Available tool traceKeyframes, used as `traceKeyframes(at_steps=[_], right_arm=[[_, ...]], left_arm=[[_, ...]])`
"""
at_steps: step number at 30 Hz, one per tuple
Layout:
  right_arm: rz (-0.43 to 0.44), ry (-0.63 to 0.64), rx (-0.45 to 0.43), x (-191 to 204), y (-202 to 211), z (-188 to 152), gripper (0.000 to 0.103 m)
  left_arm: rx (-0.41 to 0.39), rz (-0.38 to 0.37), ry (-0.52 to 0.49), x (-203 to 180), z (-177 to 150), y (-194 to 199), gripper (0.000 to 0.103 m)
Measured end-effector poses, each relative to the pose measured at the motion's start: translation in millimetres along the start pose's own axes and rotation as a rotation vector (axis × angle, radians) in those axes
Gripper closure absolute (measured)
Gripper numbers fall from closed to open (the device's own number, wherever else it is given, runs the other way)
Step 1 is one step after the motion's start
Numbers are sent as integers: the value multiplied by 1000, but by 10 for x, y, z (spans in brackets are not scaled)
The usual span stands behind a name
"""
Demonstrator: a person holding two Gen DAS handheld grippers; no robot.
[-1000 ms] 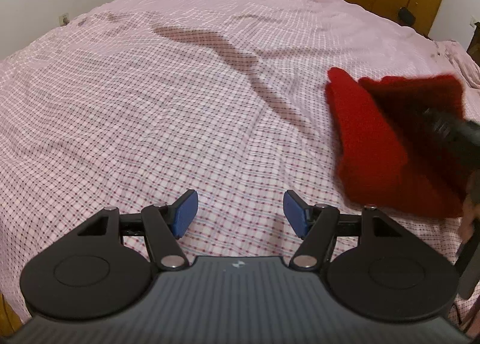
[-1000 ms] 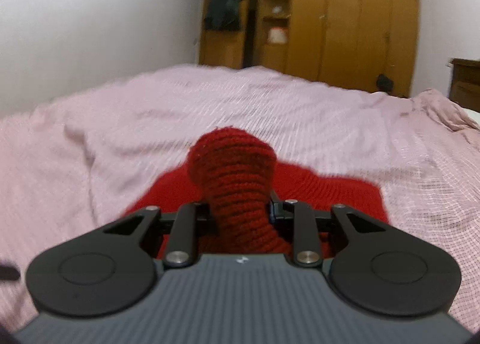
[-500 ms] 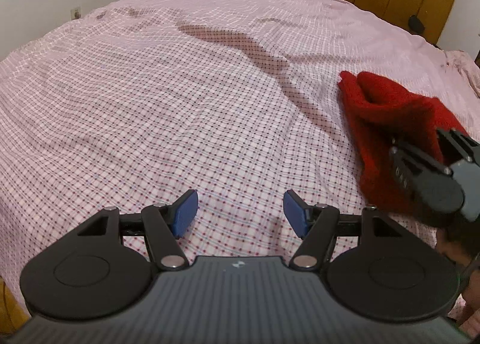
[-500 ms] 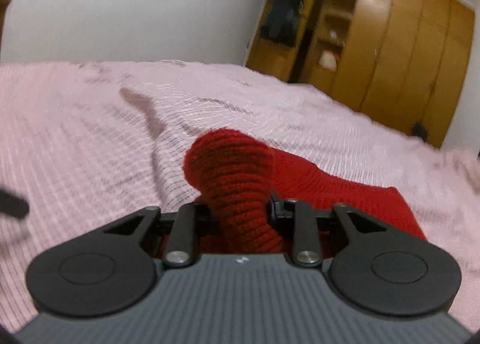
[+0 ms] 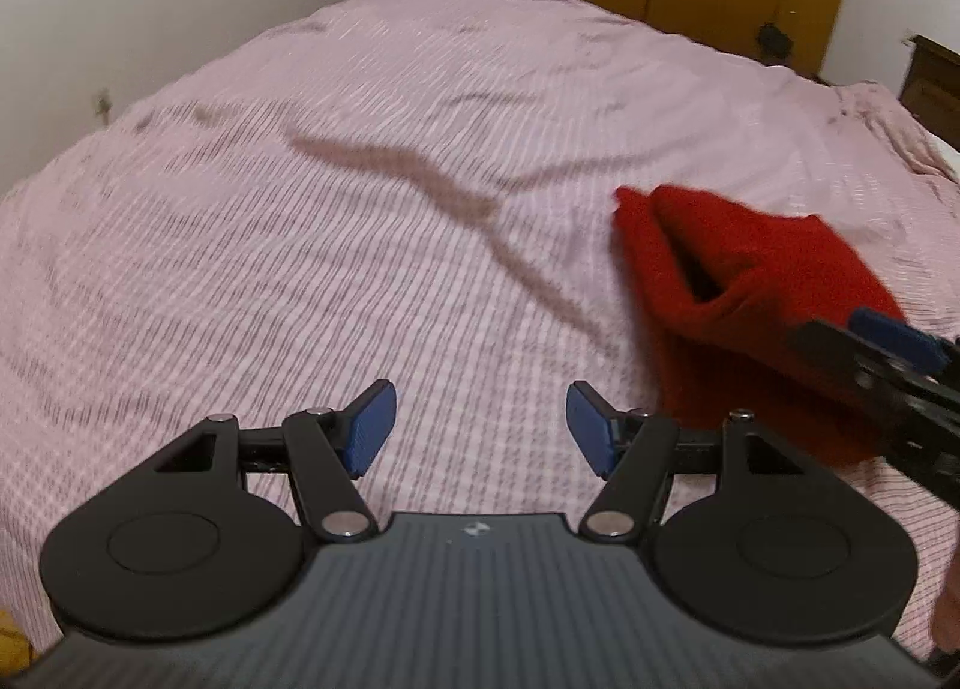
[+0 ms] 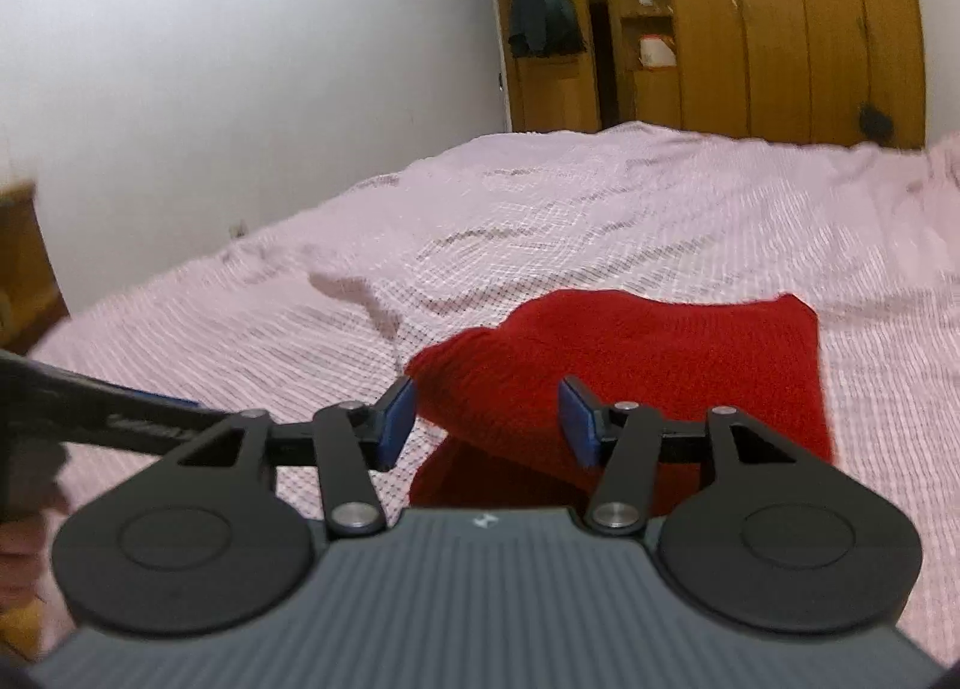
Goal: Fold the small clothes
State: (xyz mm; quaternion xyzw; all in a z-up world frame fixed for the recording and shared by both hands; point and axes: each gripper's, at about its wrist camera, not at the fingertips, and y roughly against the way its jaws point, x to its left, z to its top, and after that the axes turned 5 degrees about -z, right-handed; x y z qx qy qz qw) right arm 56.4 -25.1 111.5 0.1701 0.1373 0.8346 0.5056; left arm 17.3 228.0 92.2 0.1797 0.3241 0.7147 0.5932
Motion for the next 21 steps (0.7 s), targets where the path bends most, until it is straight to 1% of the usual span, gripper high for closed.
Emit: traceKeyframes(at_steps=[4,8,10,14,16,17,18,21], right_arm=[[1,-91,13,-289,194,97,48],[17,-238,83,-669,197,192,48],[6,-325,109,-876,163,211,48],[-58,-488,122,-1259,12,196,45],[-92,-568,112,-1454,-64,133,37],[-105,-617,113,-1558,-117,95,37],[-107,-661,118,-1635,-178,60,37],[-70,-769,148,-1824,-421,-90,37]], left_arm=[[-23,-41,-27,-147,184,35,33],[-26,-103,-26,-317,398,-53,33],[-18,-131,-22,-424,518,-144,33],[9,-174,-20,-628,722,-385,33],[28,-185,-11,-718,802,-543,33],[36,-187,-6,-762,832,-621,33],[48,-189,-1,-808,860,-723,33],[77,-202,16,-891,908,-985,33]])
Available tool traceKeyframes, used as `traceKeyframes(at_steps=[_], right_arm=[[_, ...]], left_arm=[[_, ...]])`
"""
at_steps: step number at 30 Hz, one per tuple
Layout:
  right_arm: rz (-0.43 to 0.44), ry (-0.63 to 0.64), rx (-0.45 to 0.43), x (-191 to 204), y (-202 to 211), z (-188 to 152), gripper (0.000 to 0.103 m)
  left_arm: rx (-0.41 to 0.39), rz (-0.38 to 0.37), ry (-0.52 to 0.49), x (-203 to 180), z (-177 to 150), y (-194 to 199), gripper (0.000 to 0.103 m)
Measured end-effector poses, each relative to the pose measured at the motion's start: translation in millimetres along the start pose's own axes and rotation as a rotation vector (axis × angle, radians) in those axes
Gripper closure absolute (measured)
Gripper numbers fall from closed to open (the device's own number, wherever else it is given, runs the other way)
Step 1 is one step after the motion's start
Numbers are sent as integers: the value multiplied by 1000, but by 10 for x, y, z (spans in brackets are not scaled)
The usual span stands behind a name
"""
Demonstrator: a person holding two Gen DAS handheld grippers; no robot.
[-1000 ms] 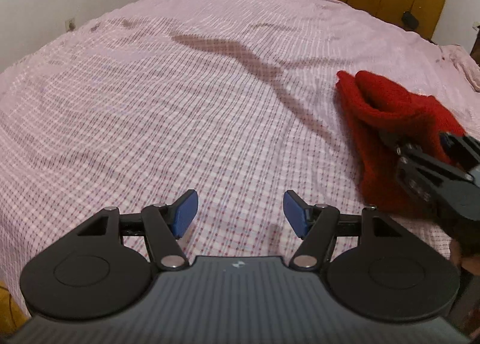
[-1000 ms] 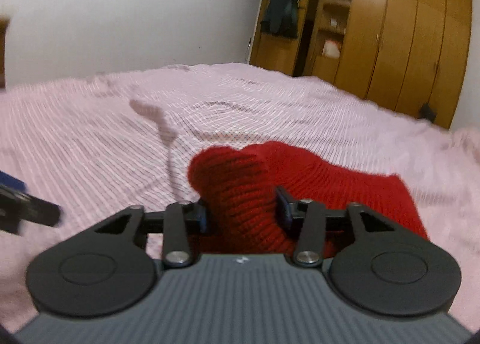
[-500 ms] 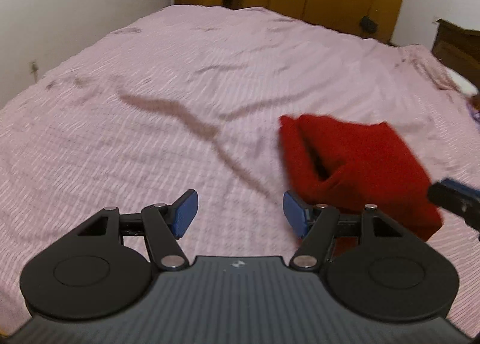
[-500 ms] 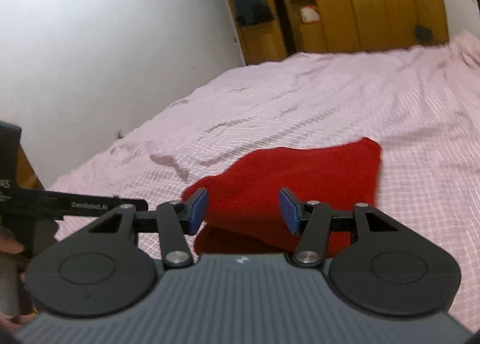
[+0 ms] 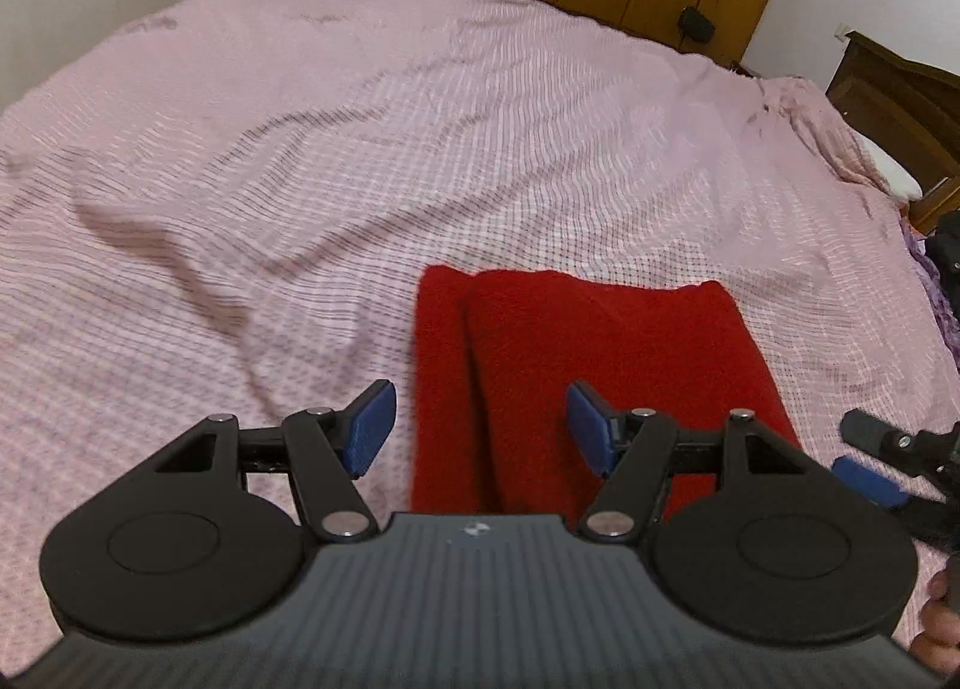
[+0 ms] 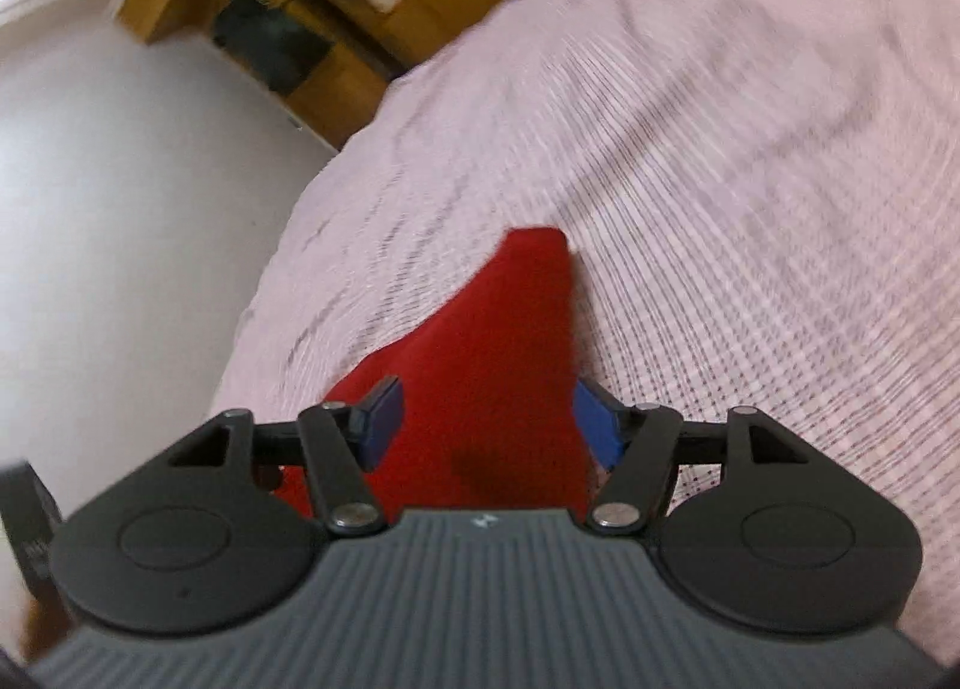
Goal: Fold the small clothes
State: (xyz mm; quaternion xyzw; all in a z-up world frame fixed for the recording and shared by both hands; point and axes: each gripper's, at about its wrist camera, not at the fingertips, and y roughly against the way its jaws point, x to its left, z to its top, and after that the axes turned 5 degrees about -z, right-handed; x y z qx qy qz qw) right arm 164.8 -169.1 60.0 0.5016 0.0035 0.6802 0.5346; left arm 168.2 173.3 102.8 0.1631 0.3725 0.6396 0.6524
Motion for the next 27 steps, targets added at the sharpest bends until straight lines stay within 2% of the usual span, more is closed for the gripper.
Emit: traceKeyframes(at_steps=[6,9,11,13,14,16,18,21,23,24,26,27], right_arm=[[90,5,44,-142,-381,7,37],[117,21,46,-146,-467,12,33],[133,21,61,-144,-502,16,32],[155,55,77,-85,-498,24,32],[172,92,82,-22,-475,21,32],[202,199,84,147,-417,-17,33],[205,314,70,353,-364,-101,33],[164,423,65,555,-416,-227,33],[116,479,66,631,-490,-298,32],[97,499,63,655,-522,-332,32],[72,509,49,663,-496,-378,29],[66,501,45,676,-471,-395,27]], left_arm=[[17,-155,45,48,-45,-359,33],[-23,-234,42,74,-149,-363,37],[-54,-238,16,80,-199,-334,56],[-67,-265,16,108,-237,-263,69],[-76,-284,21,131,-260,-205,74],[-112,-307,28,188,-316,-8,75],[-146,-289,28,230,-381,163,75],[-145,-206,39,311,-512,223,75],[-110,-150,47,389,-621,115,73],[-101,-146,68,434,-665,67,71],[-110,-139,114,512,-698,45,52],[-112,-128,129,531,-694,47,47]])
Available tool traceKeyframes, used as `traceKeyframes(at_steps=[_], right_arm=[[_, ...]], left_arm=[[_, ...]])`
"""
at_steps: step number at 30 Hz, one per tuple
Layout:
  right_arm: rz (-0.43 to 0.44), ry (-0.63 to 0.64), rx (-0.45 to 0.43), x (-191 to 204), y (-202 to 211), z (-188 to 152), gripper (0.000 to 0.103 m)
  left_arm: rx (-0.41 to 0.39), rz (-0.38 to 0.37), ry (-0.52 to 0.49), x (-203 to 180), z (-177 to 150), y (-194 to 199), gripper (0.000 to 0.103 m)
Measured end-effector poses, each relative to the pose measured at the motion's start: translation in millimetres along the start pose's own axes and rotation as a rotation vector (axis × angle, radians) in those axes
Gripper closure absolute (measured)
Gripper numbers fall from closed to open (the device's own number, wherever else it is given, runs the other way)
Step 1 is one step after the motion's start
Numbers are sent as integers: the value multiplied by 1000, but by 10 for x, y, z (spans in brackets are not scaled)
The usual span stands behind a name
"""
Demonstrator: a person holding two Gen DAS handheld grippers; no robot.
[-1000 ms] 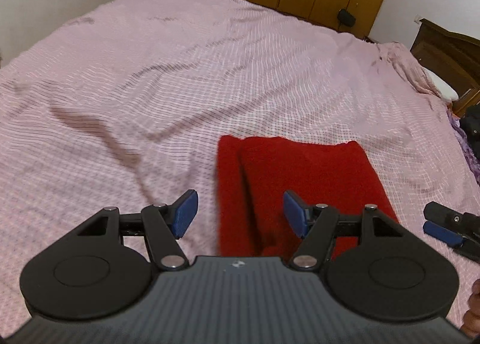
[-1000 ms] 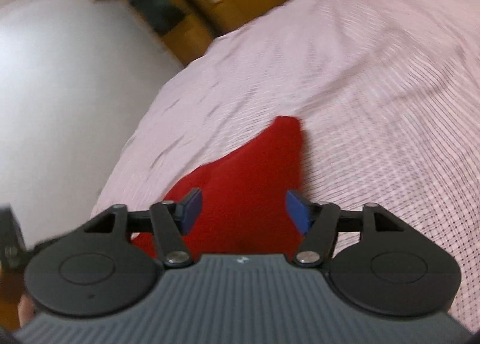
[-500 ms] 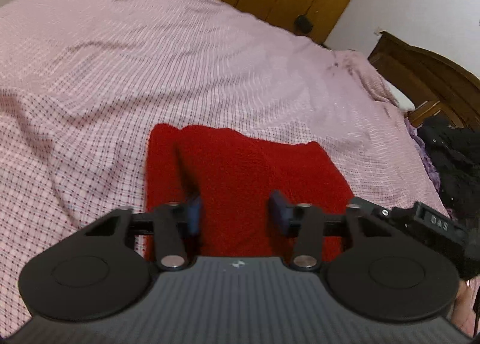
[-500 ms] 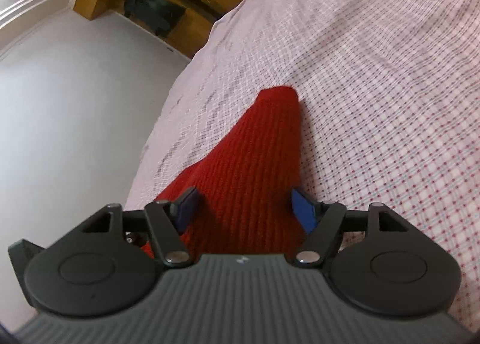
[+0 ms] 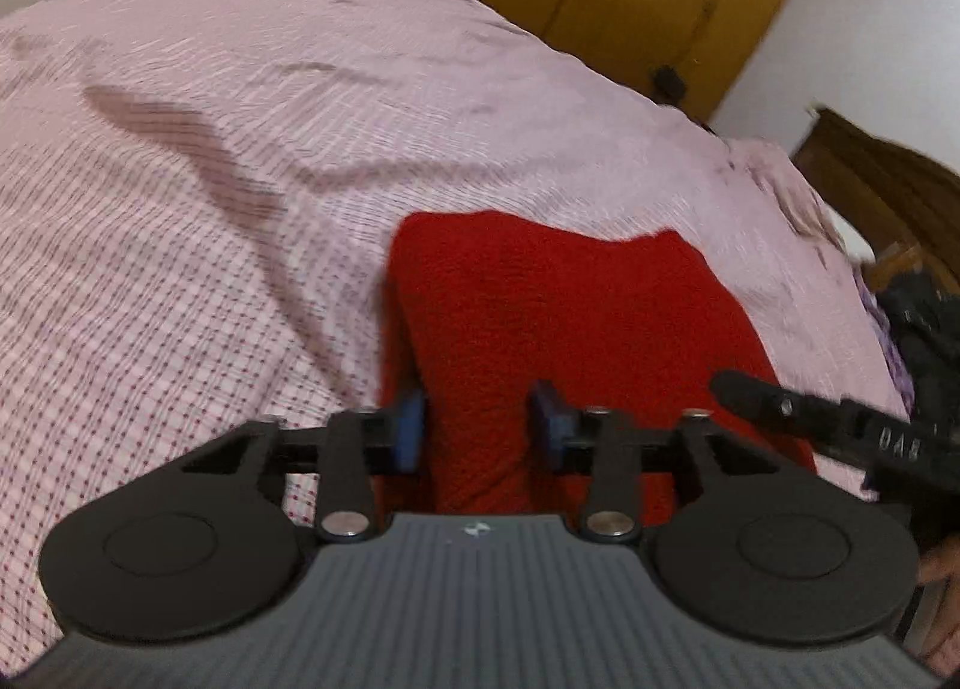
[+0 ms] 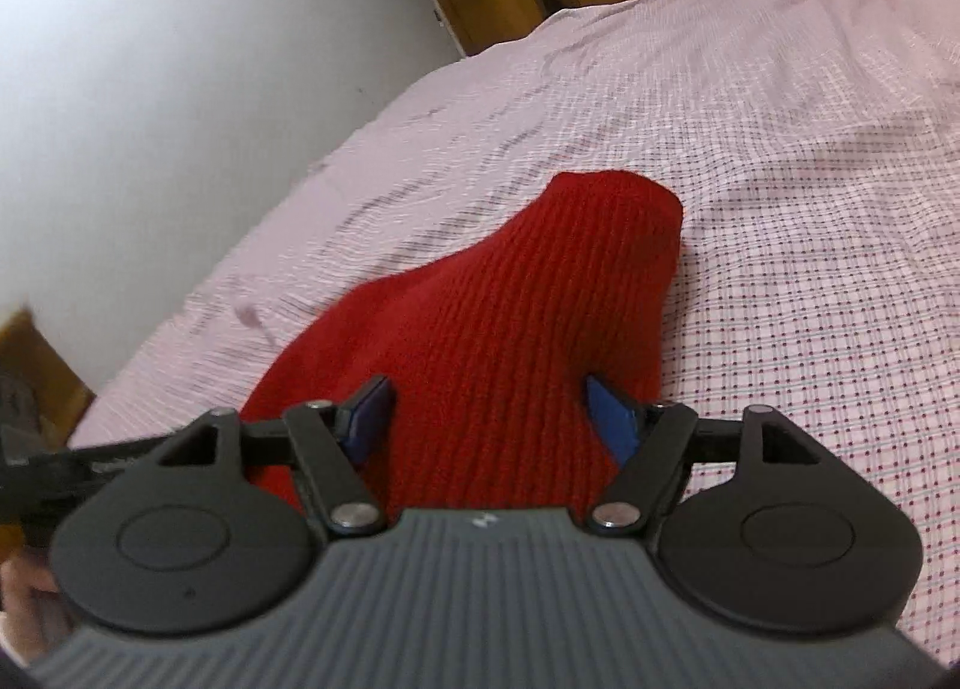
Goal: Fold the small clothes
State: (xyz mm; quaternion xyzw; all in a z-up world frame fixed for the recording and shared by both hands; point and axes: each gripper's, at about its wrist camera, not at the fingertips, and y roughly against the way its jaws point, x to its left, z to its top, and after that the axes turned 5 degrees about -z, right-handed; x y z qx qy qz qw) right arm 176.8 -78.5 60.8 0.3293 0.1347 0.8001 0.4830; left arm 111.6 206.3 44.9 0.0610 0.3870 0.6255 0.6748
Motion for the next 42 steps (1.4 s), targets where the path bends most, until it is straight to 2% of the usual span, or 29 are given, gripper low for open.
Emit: traceKeyframes(at_steps=[2,4,9,12,13,15,20,23,24,25,29,36,39,42], right_arm=[[-20,-35,4,-59,46,11,25],[-24,-89,12,-142,139,18,20],[54,-215,80,-426,323,-108,16],[92,-269,117,-586,353,-209,14],[97,-277,127,-631,335,-230,6],[107,-295,138,-691,267,-259,0],[260,-372,205,-723,-73,-367,0],[261,-318,191,-596,-166,-404,0],[266,-321,187,-565,-161,-407,4],[282,-352,186,-569,-152,-403,15],[350,-433,171,-572,-26,-307,33],[435,-515,195,-457,384,-209,38],[449,-511,211,-482,678,-227,38],[426,-491,221,-540,1012,-282,38]], left_arm=[[3,3,10,13,35,2,36],[17,-26,38,41,69,13,34],[58,-79,65,98,52,15,27],[69,-93,65,76,-6,45,26],[71,-97,63,69,-18,48,25],[75,-104,54,56,-24,34,25],[77,-98,32,29,-43,-6,25],[80,-113,49,80,-50,-34,25],[82,-124,54,96,-55,-40,25],[84,-137,55,108,-58,-59,26],[95,-204,82,113,-86,-30,31],[67,-248,74,-77,-99,321,33],[74,-273,61,-220,-178,567,33],[83,-289,26,-440,-340,767,33]])
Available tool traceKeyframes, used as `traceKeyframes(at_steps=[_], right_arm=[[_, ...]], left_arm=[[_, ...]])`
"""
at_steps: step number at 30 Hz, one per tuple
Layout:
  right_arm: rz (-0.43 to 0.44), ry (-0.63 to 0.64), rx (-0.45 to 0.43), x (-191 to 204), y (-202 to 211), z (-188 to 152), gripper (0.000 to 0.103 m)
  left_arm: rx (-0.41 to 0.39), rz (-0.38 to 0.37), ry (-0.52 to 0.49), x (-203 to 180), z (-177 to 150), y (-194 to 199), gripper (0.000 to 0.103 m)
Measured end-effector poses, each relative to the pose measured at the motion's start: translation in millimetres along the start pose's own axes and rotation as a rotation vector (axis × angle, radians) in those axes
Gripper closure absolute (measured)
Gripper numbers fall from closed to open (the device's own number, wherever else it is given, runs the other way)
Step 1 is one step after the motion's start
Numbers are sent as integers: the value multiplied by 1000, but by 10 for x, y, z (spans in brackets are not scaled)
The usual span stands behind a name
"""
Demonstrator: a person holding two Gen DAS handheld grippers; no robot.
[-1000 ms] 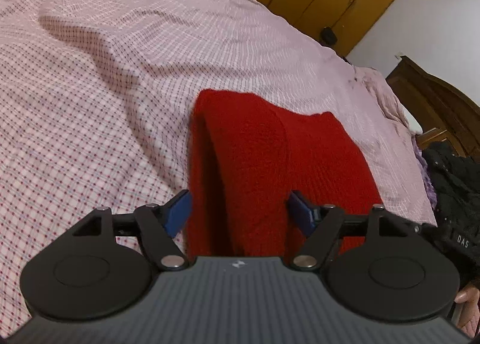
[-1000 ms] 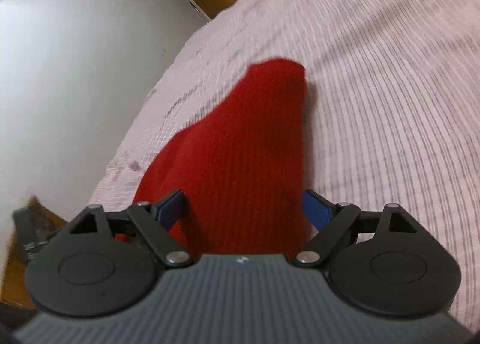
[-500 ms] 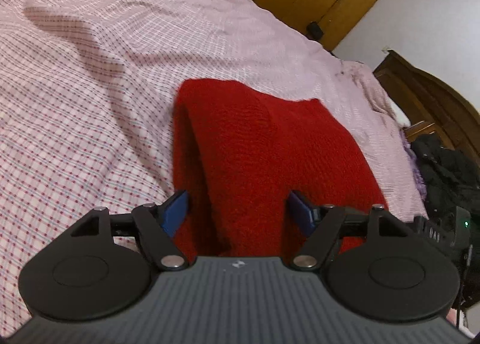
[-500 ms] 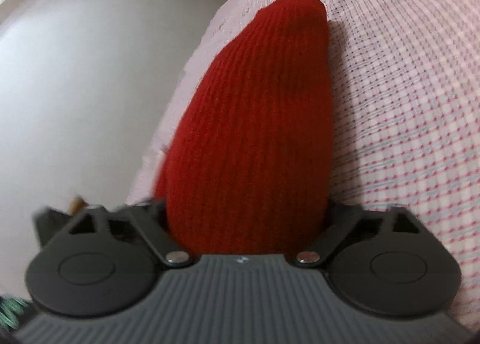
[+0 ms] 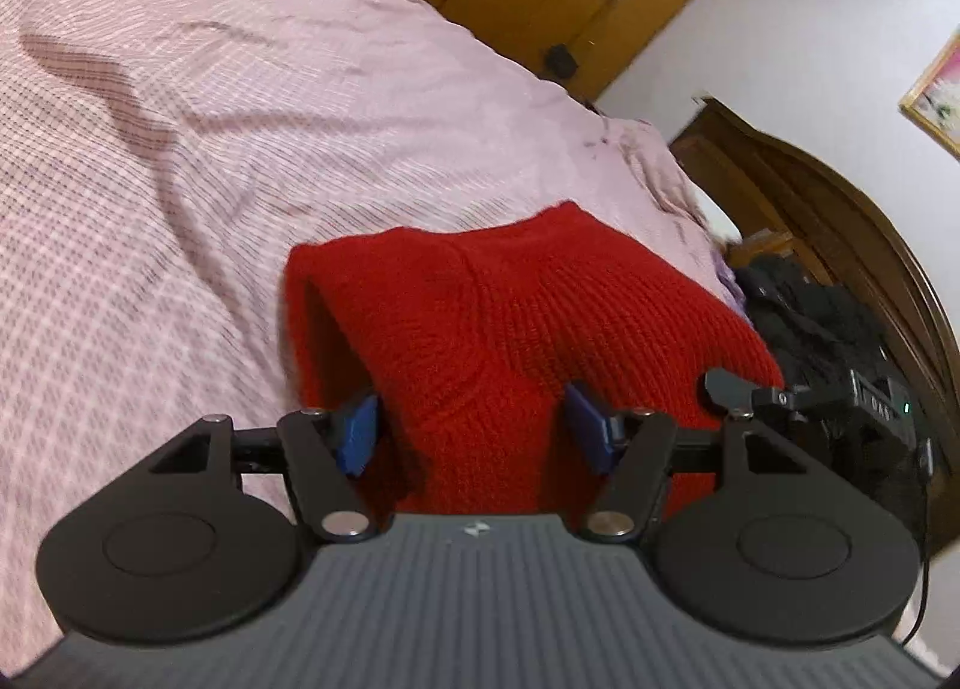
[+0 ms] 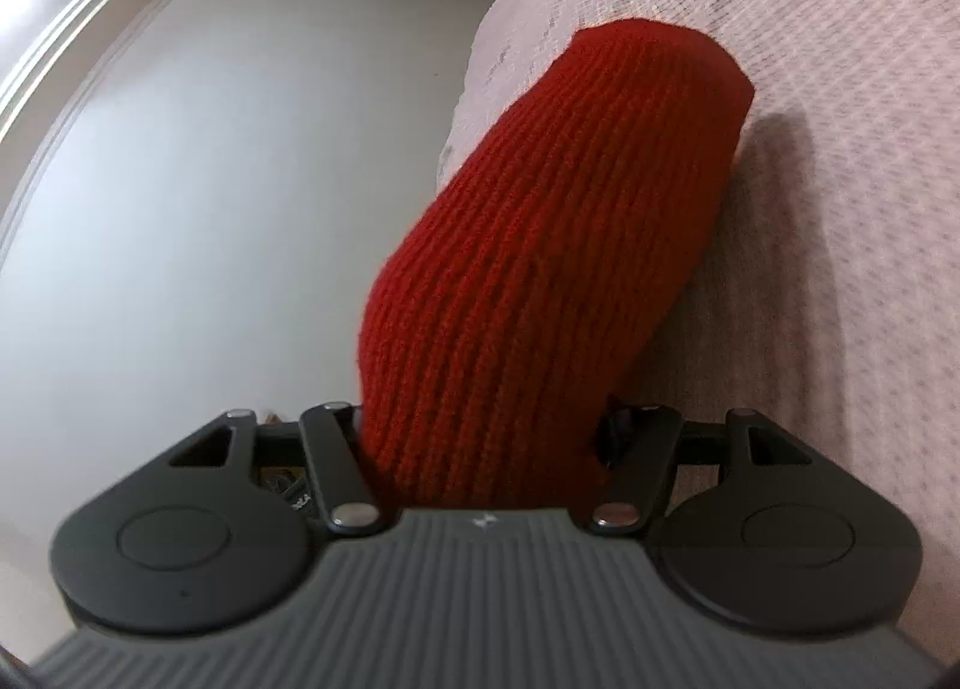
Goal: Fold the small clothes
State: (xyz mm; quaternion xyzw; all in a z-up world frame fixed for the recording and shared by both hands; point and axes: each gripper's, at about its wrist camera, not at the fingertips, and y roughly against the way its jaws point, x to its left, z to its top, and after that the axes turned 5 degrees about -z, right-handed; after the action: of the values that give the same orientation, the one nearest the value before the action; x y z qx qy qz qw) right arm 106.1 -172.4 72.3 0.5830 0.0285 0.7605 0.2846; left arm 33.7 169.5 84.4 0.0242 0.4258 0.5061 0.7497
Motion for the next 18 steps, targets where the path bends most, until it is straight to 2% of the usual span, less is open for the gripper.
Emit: traceKeyframes(at_steps=[4,8,12,13,18], right_arm=[[-76,24,3,7,400,-236,38],[-186,34,17,-190,694,-493,38],[-372,148,-13,-366,695,-684,30],[-388,160,-22,-393,695,-724,27],[-433,266,-85,-238,919,-901,26]], left_arm=[[47,-10,-58,-375,-364,78,33],[98,0,-91,-598,-726,48,33],[144,109,-163,-707,-1001,-113,32],[149,119,-172,-727,-1039,-131,32],[130,187,-275,-971,-1089,-89,32]])
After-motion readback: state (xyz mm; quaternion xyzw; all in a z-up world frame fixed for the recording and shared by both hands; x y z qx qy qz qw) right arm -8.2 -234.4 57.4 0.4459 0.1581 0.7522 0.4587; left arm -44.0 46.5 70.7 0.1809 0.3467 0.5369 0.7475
